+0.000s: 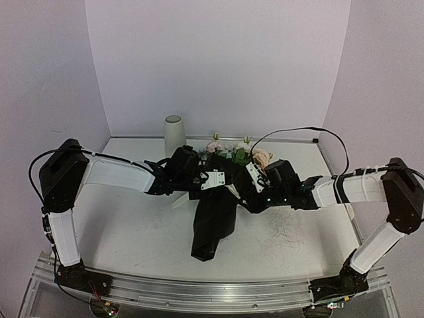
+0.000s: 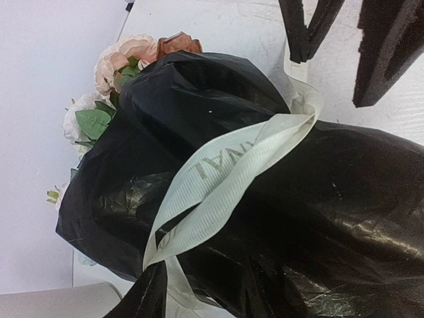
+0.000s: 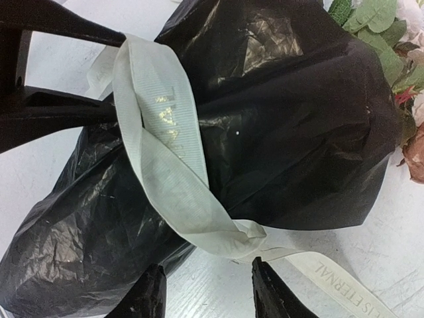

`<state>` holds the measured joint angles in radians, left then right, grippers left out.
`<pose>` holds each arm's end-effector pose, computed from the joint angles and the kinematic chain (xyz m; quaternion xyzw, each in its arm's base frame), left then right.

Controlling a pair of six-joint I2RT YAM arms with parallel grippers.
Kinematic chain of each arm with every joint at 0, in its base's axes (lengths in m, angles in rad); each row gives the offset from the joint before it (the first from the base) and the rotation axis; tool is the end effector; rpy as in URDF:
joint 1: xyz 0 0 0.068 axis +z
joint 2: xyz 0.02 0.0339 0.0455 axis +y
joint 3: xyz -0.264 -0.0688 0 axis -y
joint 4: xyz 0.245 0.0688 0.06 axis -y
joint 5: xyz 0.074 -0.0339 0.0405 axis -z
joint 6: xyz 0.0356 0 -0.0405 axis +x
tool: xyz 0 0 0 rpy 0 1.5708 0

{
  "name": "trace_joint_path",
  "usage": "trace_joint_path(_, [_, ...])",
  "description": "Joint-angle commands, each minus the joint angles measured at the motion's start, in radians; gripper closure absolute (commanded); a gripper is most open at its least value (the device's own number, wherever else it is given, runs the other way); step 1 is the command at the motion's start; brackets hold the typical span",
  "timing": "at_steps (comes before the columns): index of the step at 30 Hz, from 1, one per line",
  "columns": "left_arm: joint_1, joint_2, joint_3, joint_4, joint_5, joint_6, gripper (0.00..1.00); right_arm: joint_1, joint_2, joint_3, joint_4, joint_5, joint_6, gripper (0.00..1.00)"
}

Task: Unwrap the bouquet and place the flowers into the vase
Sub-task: Untie the ribbon from the wrapping paper.

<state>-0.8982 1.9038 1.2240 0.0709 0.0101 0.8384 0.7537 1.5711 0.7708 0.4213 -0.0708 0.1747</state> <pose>0.2642 -0.3322 0.1930 0.6781 0.5710 -0.0183 0.4623 0.2429 0.2314 0.2030 -0.2552 0.7870 0.2773 0.4884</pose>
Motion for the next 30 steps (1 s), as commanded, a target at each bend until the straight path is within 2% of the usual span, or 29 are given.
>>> trace_joint_path(1, [-0.004, -0.021, 0.033, 0.052, -0.038, -0.014, 0.6, 0.007, -0.003, 0.011, 0.013, 0.005, -0.012, 0.5])
trace_joint_path(5, [-0.004, -0.028, 0.031, 0.068, -0.05, -0.034, 0.6, 0.007, 0.028, 0.042, 0.01, 0.024, -0.01, 0.5])
trace_joint_path(13, [-0.005, -0.018, 0.048, 0.088, -0.072, -0.085, 0.6, 0.008, 0.093, 0.112, 0.006, 0.07, 0.005, 0.57])
trace_joint_path(17, [-0.004, -0.011, 0.063, 0.097, -0.074, -0.132, 0.6, 0.007, 0.117, 0.141, 0.001, 0.093, 0.018, 0.65])
trace_joint_path(21, [-0.004, -0.006, 0.071, 0.105, -0.068, -0.157, 0.58, 0.008, 0.123, 0.151, 0.0, 0.091, 0.024, 0.8])
trace_joint_path(24, [-0.005, 0.005, 0.085, 0.111, -0.113, -0.187, 0.58, 0.007, 0.118, 0.143, -0.005, 0.111, 0.036, 0.89])
trace_joint_path(27, [-0.005, 0.025, 0.107, 0.113, -0.158, -0.228, 0.57, 0.007, 0.106, 0.126, -0.01, 0.143, 0.054, 0.91])
trace_joint_path(30, [-0.005, 0.036, 0.112, 0.113, -0.127, -0.25, 0.57, 0.007, 0.096, 0.117, -0.028, 0.177, 0.08, 0.92])
